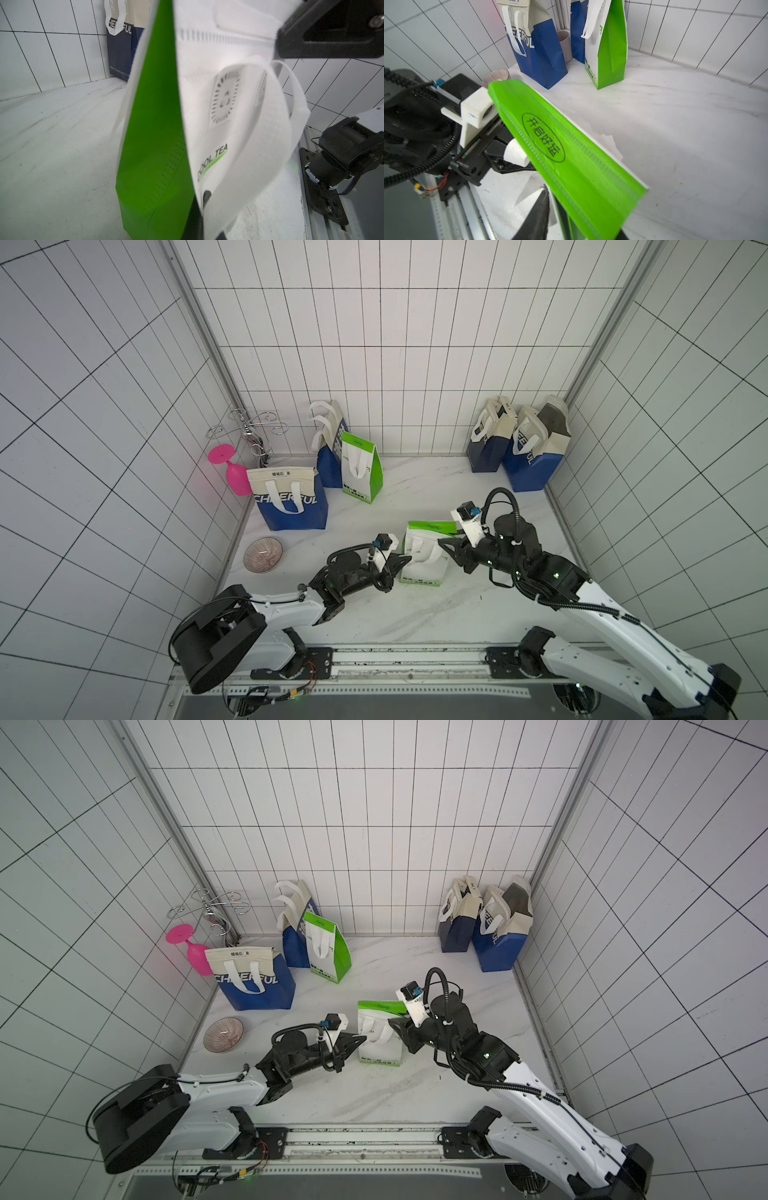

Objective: Open the takeout bag
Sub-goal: Move the takeout bag to the center of the board.

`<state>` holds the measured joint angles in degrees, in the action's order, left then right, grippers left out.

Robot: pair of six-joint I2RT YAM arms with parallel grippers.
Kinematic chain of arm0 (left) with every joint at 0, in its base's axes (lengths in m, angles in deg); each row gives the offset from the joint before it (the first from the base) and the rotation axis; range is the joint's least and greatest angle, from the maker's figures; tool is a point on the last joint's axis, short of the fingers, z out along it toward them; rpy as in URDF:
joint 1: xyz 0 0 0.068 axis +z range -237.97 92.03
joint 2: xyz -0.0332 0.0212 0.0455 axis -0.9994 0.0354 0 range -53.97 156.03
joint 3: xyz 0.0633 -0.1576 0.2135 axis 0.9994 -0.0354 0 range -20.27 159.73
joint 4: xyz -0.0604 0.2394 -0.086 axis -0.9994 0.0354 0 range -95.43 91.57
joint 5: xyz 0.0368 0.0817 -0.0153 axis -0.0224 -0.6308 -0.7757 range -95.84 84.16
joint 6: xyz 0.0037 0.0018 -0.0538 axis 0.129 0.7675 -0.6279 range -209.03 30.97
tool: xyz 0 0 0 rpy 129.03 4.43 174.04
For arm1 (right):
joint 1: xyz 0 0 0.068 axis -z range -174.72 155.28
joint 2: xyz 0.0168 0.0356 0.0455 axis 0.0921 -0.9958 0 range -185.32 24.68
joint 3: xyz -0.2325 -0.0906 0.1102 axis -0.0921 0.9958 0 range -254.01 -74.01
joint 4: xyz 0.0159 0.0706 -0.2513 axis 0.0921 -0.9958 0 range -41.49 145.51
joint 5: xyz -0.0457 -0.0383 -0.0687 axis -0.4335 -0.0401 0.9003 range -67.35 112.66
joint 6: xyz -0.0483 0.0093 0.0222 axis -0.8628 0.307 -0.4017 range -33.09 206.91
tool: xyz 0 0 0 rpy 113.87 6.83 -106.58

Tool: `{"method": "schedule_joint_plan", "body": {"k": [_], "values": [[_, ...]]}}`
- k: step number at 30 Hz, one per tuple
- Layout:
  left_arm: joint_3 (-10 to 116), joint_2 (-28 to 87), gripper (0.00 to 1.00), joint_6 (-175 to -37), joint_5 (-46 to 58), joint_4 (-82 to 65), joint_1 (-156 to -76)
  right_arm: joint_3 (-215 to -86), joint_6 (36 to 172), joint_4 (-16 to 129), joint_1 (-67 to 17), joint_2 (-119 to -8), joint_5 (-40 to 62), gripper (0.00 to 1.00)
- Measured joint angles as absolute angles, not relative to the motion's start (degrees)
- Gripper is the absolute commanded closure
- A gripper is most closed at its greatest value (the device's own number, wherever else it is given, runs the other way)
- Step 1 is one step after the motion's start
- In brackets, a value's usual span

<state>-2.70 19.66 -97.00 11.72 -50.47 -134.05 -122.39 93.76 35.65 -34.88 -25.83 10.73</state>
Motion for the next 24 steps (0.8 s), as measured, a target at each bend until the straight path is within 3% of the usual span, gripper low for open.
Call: {"method": "schedule_joint_plan", "body": {"k": [2, 4, 9, 11, 14, 24], "values": [[-2.7, 19.5, 0.93, -97.0, 11.5, -50.3, -134.1, -122.4, 94.4, 36.0, -34.7, -26.3, 10.3, 0.99], [-2.7, 19.3, 0.84, -96.9, 11.3, -50.0, -134.1, -122.4, 95.1, 36.6, -34.6, -26.8, 10.1, 1.00], [-2.8, 18.2, 0.45, -96.9, 10.3, -49.1, -134.1, -122.5, 96.0, 37.2, -34.2, -27.4, 10.8, 1.00], [-3.1, 17.1, 0.37, -97.2, 9.1, -48.8, -134.1, -122.5, 96.1, 37.6, -33.7, -27.8, 11.7, 1.00], [-4.1, 14.7, 0.32, -97.6, 5.9, -48.3, -134.1, -123.2, 96.2, 38.3, -32.1, -29.3, 12.7, 1.00], [-6.9, 6.6, 0.31, -97.5, -4.9, -46.3, -134.1, -131.0, 99.2, 38.6, -20.5, -38.9, 18.9, 1.00]]}}
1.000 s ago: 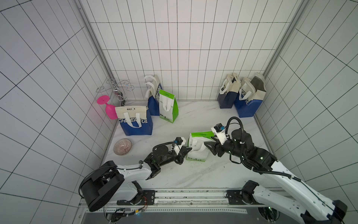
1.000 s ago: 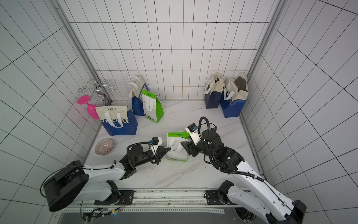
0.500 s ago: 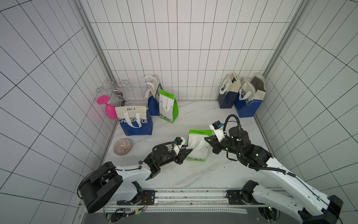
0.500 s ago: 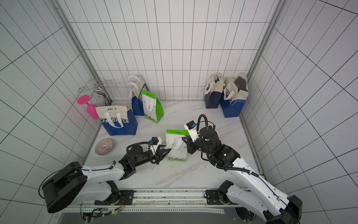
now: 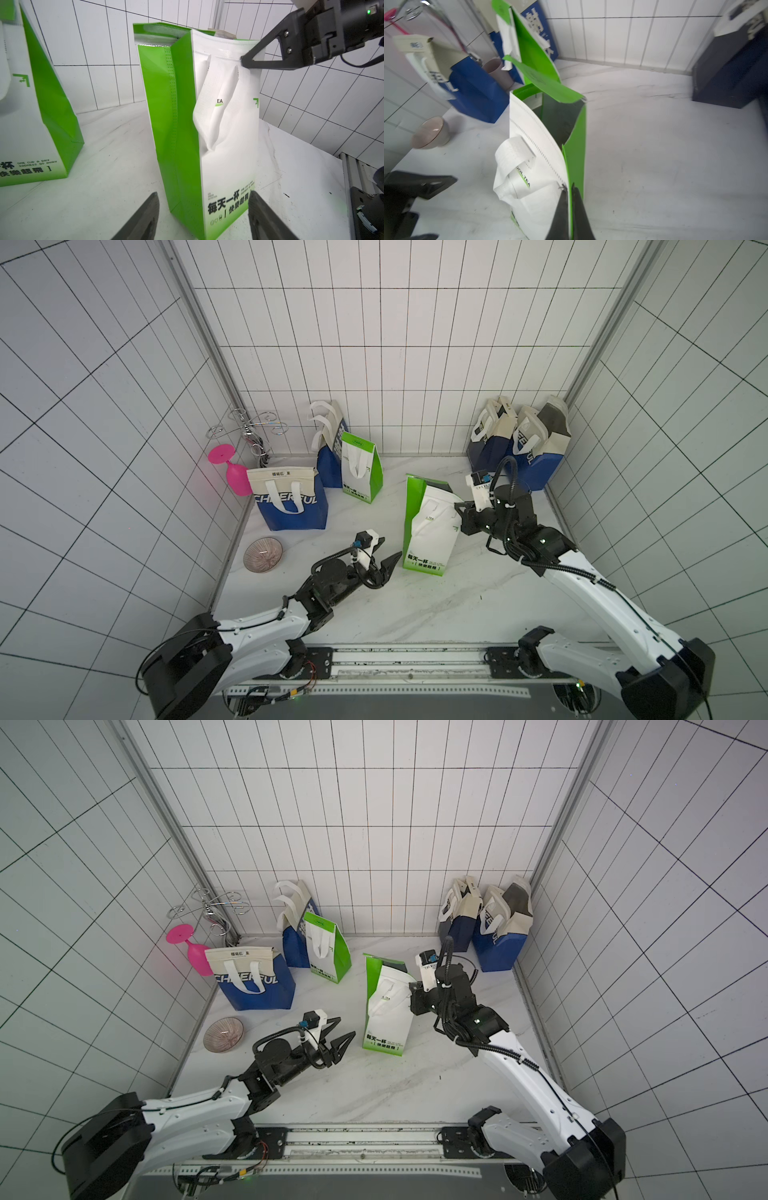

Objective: Open the takeout bag
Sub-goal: Move the takeout bag to the center of the board.

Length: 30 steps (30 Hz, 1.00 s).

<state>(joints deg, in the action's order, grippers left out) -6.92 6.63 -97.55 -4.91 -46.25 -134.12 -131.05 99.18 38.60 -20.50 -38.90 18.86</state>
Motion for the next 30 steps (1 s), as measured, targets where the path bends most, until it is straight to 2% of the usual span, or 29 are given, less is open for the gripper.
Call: {"method": "schedule_joint_plan", "body": {"k": [6, 15, 30], "values": [[-6.9, 7.0, 0.32, -97.6, -6.1, -45.0, -134.1, -136.5, 100.2, 39.3, -12.2, -45.9, 24.0, 1.00], [-6.9, 7.0, 0.32, -97.6, -6.4, -44.9, -134.1, -144.6, 99.6, 43.8, -2.4, -56.3, 25.9, 1.00], [-6.9, 7.5, 0.32, -97.6, -6.7, -44.1, -134.1, -158.1, 96.6, 48.7, 2.8, -71.9, 34.8, 1.00]]}}
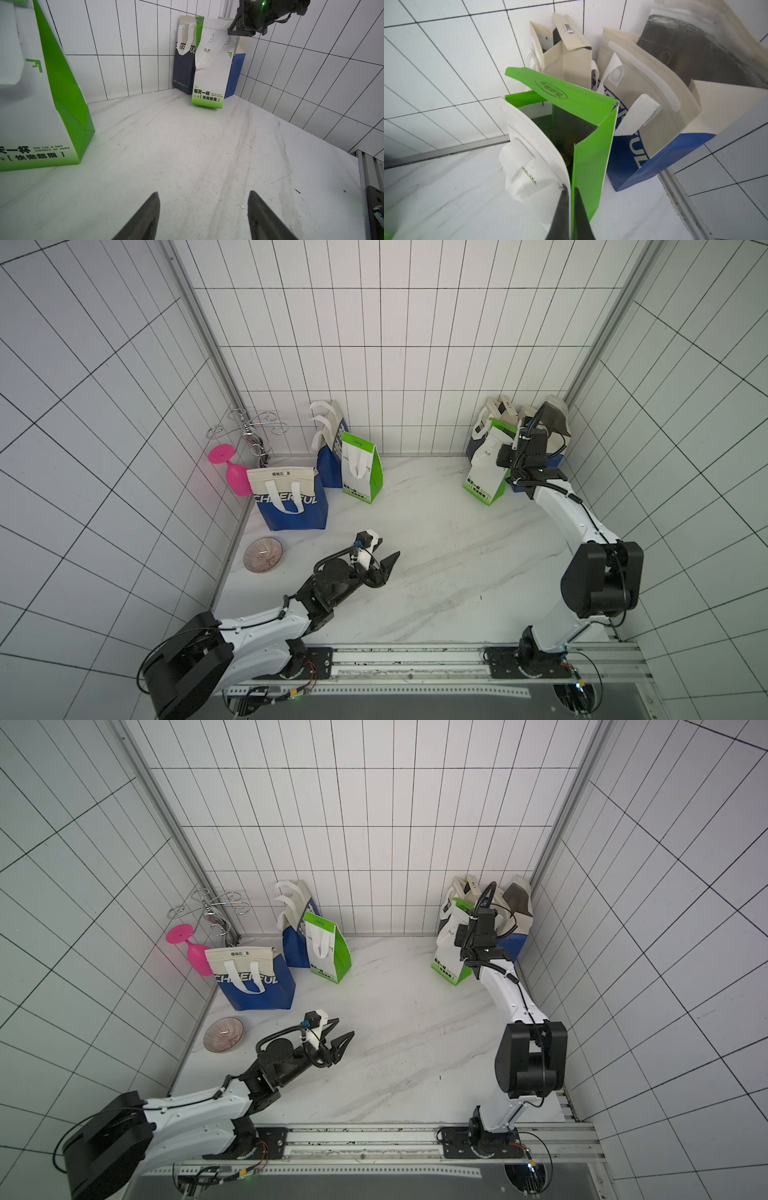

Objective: Open the takeout bag
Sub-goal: Move the takeout bag to the center of the board.

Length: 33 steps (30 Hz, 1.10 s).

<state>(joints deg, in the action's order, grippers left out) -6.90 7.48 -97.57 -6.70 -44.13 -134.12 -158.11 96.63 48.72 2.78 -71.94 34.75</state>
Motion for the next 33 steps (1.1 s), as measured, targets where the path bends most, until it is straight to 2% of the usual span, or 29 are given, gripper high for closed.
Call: {"method": "schedule_joint_plan", "body": {"k": [16, 26, 33], "values": [[-6.9, 9.5, 0.32, -97.5, -6.7, -44.1, -134.1, -159.4, 96.3, 54.0, 3.0, -74.2, 44.8, 1.00], [-6.9, 9.6, 0.32, -97.5, -6.6, -44.1, -134.1, -159.4, 97.7, 55.5, 3.1, -74.5, 44.5, 1.00], [-6.9, 9.7, 0.32, -97.5, -6.6, -44.1, -134.1, -159.4, 99.6, 59.2, 3.0, -78.8, 41.9, 1.00]]}}
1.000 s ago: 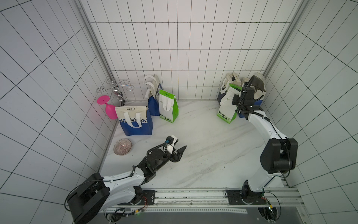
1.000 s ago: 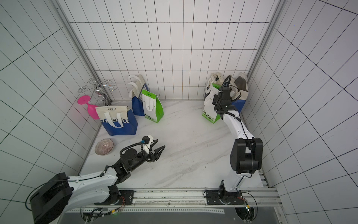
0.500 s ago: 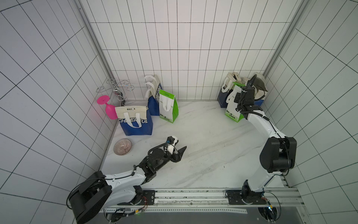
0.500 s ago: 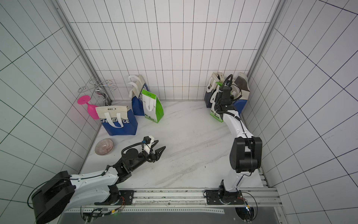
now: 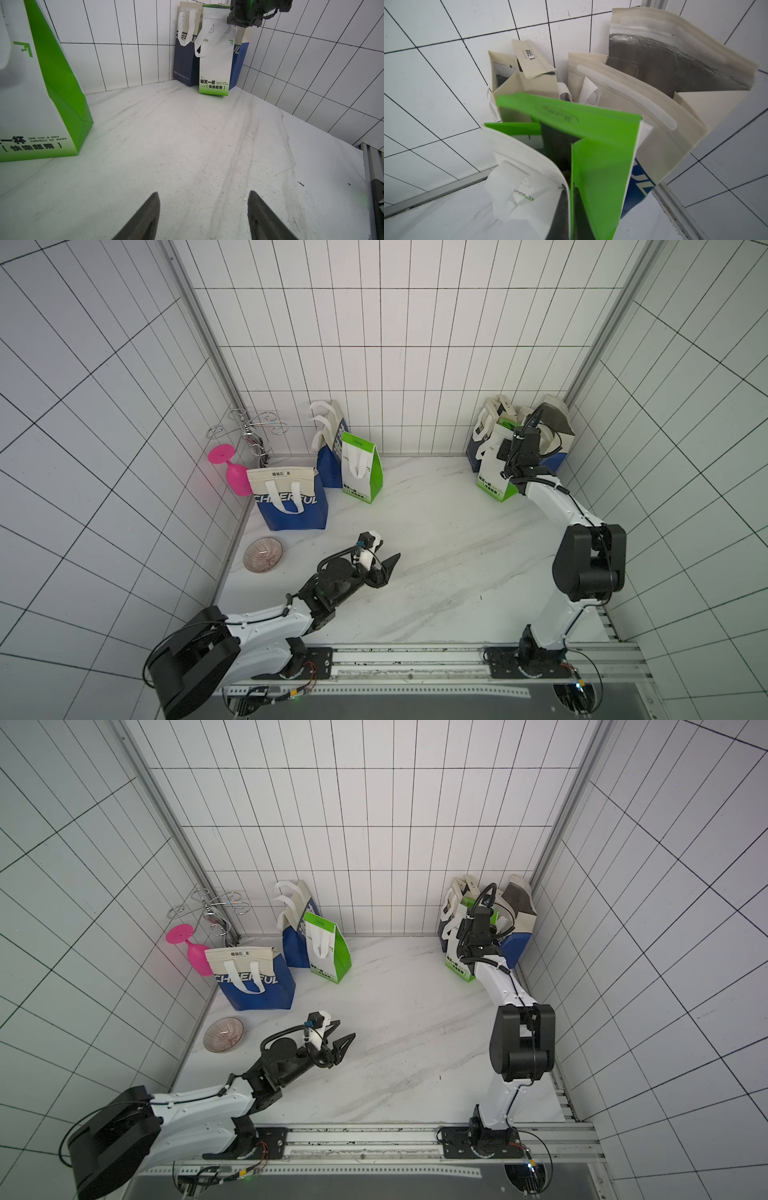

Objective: Open the takeout bag
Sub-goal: Move the takeout bag to the center of the board.

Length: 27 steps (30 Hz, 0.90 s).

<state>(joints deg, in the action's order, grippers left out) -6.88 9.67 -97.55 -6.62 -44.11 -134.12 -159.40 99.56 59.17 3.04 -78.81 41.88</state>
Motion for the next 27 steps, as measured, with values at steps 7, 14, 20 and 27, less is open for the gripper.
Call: {"method": "schedule_joint_plan", "body": {"k": [7, 14, 20, 27], "values": [[-6.9, 9.7, 0.32, -97.5, -6.6, -44.1, -134.1, -159.4, 100.6, 61.4, 3.0, -79.2, 39.2, 1.00], [-6.9, 9.7, 0.32, -97.5, -6.4, -44.1, -134.1, -159.3, 102.5, 62.3, 3.0, -77.9, 35.9, 0.76], [-6.8, 9.6, 0.32, -97.5, -6.4, -43.6, -134.1, -158.5, 105.1, 63.8, 2.9, -72.1, 34.2, 0.63], [-6.8, 7.6, 0.32, -97.4, -7.6, -41.6, -134.1, -150.3, 107.2, 62.0, 0.6, -61.3, 33.6, 0.59]]}}
